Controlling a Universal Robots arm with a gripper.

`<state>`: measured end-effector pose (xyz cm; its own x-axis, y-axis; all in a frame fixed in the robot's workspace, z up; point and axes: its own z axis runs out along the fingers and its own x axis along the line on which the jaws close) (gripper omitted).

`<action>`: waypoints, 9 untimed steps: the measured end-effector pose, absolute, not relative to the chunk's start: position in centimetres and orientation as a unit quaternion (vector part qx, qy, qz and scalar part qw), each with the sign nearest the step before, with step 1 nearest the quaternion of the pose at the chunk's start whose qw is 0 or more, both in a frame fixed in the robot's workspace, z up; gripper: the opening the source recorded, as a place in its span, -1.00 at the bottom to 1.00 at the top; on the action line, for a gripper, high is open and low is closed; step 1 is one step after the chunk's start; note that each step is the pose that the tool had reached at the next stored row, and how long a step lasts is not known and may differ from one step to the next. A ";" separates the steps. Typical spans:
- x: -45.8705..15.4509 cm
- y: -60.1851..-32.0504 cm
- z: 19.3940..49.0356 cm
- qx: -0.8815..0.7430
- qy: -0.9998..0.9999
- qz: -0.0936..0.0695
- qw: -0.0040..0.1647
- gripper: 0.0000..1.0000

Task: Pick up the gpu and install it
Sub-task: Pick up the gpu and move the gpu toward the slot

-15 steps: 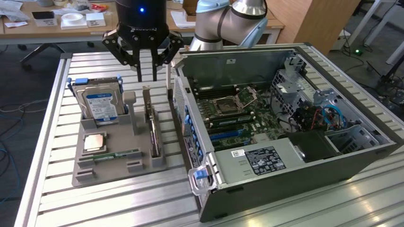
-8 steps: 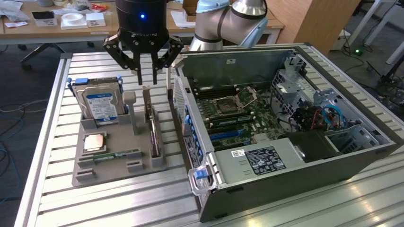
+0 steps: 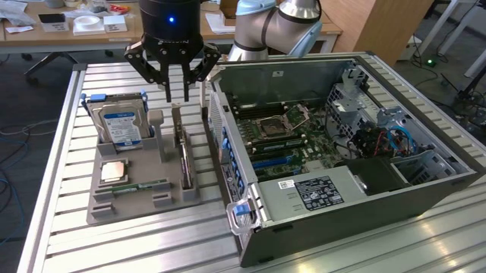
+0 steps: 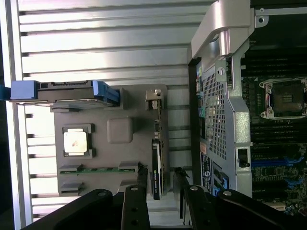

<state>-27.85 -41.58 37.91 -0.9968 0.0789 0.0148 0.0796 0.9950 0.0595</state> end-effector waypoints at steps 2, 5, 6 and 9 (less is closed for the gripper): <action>-27.8 -41.6 37.9 -0.040 -0.999 -0.030 0.006 -0.29; -27.8 -41.6 37.9 -0.040 -0.999 -0.030 0.006 -0.29; -27.8 -41.6 37.9 -0.040 -0.999 -0.030 0.006 -0.29; -27.8 -41.6 37.7 -0.040 -0.999 -0.030 0.006 -0.29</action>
<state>-27.85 -41.58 37.70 -0.9968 0.0789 0.0146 0.0796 0.9950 0.0597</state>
